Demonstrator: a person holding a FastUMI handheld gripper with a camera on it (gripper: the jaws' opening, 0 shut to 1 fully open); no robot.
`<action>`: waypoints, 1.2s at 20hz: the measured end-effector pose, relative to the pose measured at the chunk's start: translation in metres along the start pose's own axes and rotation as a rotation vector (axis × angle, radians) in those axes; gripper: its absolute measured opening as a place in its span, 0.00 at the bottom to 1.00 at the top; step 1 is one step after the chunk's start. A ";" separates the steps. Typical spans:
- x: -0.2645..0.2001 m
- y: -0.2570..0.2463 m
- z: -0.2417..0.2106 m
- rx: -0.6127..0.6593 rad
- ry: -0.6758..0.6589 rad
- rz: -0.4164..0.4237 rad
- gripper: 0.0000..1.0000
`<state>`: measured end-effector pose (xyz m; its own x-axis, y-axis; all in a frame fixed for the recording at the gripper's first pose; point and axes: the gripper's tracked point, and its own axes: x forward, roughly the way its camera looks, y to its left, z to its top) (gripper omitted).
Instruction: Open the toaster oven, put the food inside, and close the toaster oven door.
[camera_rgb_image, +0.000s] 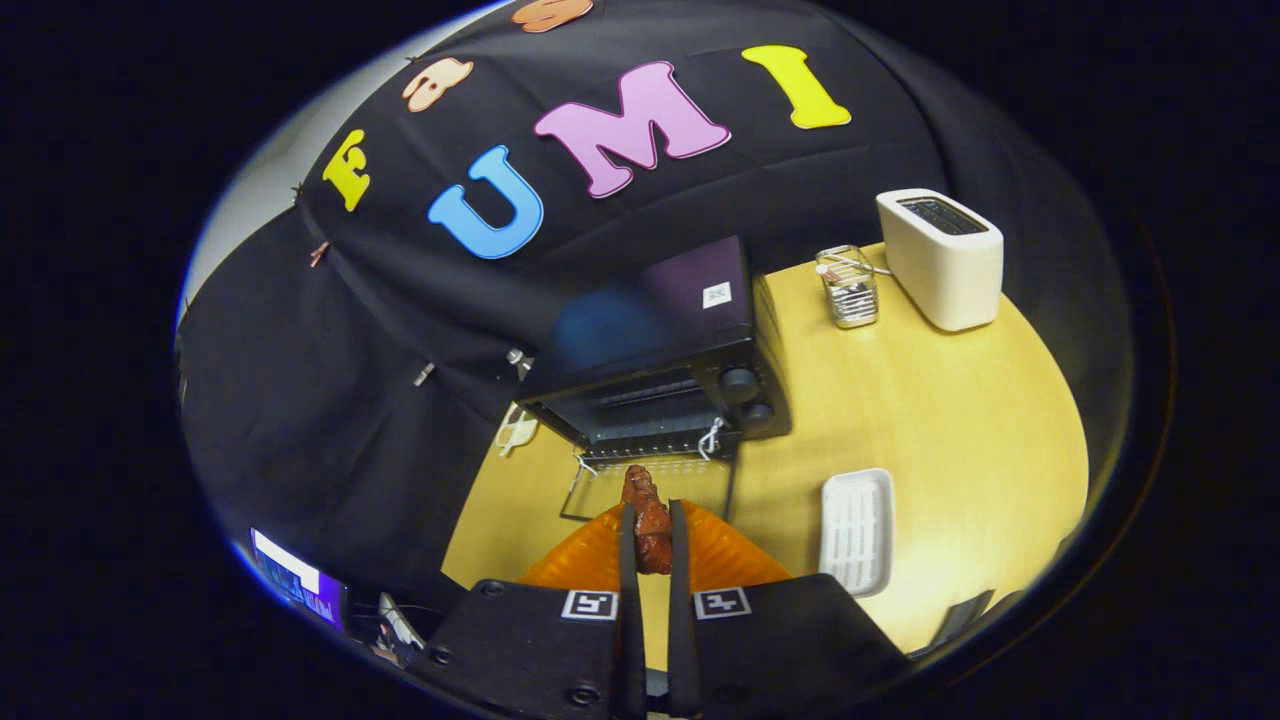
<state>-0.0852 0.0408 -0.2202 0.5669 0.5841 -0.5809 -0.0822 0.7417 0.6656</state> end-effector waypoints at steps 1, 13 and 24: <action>0.007 0.010 -0.001 0.016 -0.014 0.003 0.13; 0.120 0.052 0.006 0.151 -0.170 -0.071 0.13; 0.194 0.008 0.012 0.253 -0.213 -0.174 0.13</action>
<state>0.0344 0.1561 -0.3224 0.7147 0.3546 -0.6029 0.2207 0.7036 0.6754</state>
